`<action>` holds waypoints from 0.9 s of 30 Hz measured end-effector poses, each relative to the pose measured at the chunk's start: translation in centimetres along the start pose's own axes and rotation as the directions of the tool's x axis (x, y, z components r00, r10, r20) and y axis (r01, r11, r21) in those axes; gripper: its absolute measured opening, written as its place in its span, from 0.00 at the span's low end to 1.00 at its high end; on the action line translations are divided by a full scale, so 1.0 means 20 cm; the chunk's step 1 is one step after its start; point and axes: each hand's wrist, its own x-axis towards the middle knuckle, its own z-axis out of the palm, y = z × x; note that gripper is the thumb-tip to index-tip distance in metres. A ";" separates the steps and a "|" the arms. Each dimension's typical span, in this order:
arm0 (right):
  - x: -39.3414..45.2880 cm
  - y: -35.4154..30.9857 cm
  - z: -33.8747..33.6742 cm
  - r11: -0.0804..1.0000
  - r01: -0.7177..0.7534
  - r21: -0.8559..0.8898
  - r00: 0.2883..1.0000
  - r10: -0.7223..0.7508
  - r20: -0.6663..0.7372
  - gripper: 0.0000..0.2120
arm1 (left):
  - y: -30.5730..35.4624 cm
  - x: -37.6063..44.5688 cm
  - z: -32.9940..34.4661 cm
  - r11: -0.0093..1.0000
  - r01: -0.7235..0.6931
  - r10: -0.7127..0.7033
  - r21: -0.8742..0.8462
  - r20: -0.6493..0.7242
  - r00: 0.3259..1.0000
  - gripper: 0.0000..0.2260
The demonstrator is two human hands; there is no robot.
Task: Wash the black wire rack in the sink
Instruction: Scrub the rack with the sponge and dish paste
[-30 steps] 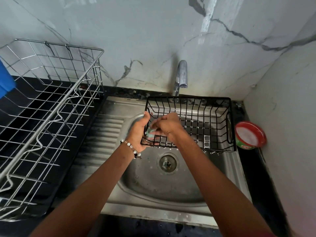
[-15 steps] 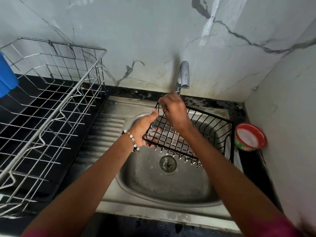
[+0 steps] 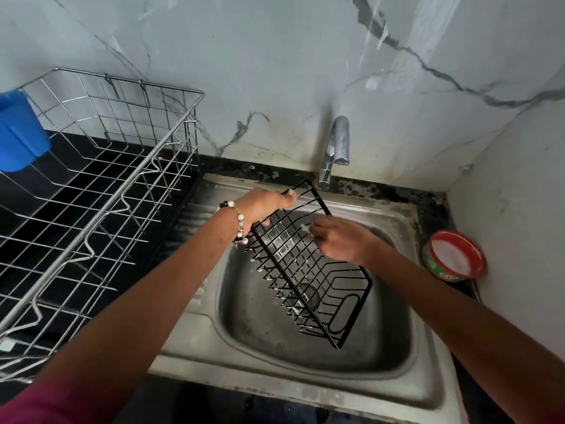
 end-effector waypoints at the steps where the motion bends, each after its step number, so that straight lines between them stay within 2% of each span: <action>1: 0.00 0.00 -0.01 0.999 0.037 0.003 0.999 -0.037 0.025 0.10 | 0.00 0.00 -0.01 1.000 0.010 -0.010 0.001 -0.004 1.000 0.25; 4: 0.03 0.06 -0.08 0.997 0.053 -0.054 0.998 -0.050 0.049 0.10 | 0.01 0.02 -0.01 0.998 0.052 -0.052 0.024 0.008 0.999 0.28; 7: 0.11 0.16 -0.11 0.983 -0.085 -0.160 0.987 0.061 -0.149 0.04 | 0.03 0.04 -0.01 0.994 0.103 -0.104 0.021 0.028 0.994 0.27; 9: 0.14 0.18 -0.11 0.974 -0.170 -0.149 0.967 0.135 -0.217 0.11 | 0.04 0.04 -0.01 0.992 0.124 -0.125 0.029 0.058 0.990 0.27; 11: 0.14 0.14 -0.07 0.969 -0.173 -0.179 0.974 0.142 -0.176 0.08 | 0.03 0.06 -0.02 0.993 0.113 -0.115 0.033 0.061 0.991 0.27; 14: 0.08 -0.03 0.07 0.962 -0.033 -0.273 0.991 0.067 0.117 0.07 | 0.04 0.06 -0.06 0.997 0.075 -0.076 0.034 0.028 0.997 0.29; 16: 0.00 -0.13 0.17 0.979 0.051 -0.196 0.969 -0.001 0.248 0.05 | 0.03 0.06 -0.09 0.997 0.063 -0.064 0.038 0.009 0.998 0.31; 17: -0.02 -0.16 0.21 0.988 0.090 -0.126 0.965 -0.055 0.256 0.05 | 0.02 0.07 -0.10 0.997 0.064 -0.064 0.035 -0.003 0.998 0.32; 20: -0.03 -0.11 0.21 0.997 0.027 -0.069 0.976 -0.011 0.217 0.06 | 0.03 0.06 -0.11 0.997 0.073 -0.072 0.014 -0.033 0.997 0.32; 23: 0.03 0.04 0.12 0.960 0.083 -0.266 0.993 -0.056 0.107 0.06 | 0.06 0.07 -0.08 0.998 0.034 -0.032 0.043 -0.040 0.999 0.32; 25: 0.08 0.15 0.03 0.952 -0.029 -0.304 1.000 0.024 -0.020 0.04 | 0.08 0.07 -0.06 0.998 0.040 -0.038 0.052 -0.046 0.998 0.32; 27: 0.12 0.20 -0.03 0.966 -0.084 -0.244 0.993 0.062 -0.096 0.04 | 0.08 0.08 -0.05 0.998 0.059 -0.057 0.037 -0.050 0.997 0.32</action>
